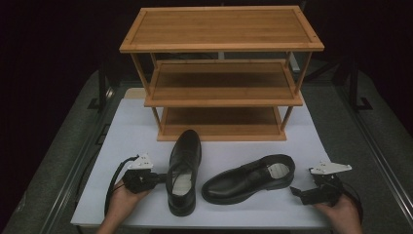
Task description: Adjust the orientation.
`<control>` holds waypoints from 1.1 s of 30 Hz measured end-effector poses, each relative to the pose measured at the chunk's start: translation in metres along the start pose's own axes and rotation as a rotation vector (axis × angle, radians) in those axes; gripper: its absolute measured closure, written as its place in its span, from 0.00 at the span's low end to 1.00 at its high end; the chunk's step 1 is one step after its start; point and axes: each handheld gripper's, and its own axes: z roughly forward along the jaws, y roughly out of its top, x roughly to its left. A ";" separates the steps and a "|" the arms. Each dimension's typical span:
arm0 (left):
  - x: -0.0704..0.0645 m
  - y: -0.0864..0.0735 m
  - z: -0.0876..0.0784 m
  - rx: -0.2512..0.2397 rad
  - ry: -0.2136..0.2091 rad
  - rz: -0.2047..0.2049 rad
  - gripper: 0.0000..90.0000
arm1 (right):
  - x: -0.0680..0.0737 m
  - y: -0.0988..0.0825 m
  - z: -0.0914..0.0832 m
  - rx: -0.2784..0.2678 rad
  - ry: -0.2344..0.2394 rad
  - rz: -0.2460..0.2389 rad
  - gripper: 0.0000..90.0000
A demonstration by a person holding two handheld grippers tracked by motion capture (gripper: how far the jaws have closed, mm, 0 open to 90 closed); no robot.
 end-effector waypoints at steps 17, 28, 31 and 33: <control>0.009 0.003 0.004 -0.016 0.029 -0.014 1.00 | 0.000 0.000 0.000 -0.002 0.000 -0.003 0.00; 0.025 -0.016 -0.028 0.018 0.154 -0.093 0.54 | 0.000 0.000 0.000 0.000 0.001 0.001 0.00; 0.024 -0.024 -0.034 0.026 0.182 -0.104 0.37 | 0.000 0.000 0.000 0.000 0.001 0.000 0.00; 0.021 -0.031 -0.037 0.039 0.204 -0.113 0.27 | 0.000 0.000 0.000 0.000 0.001 0.001 0.00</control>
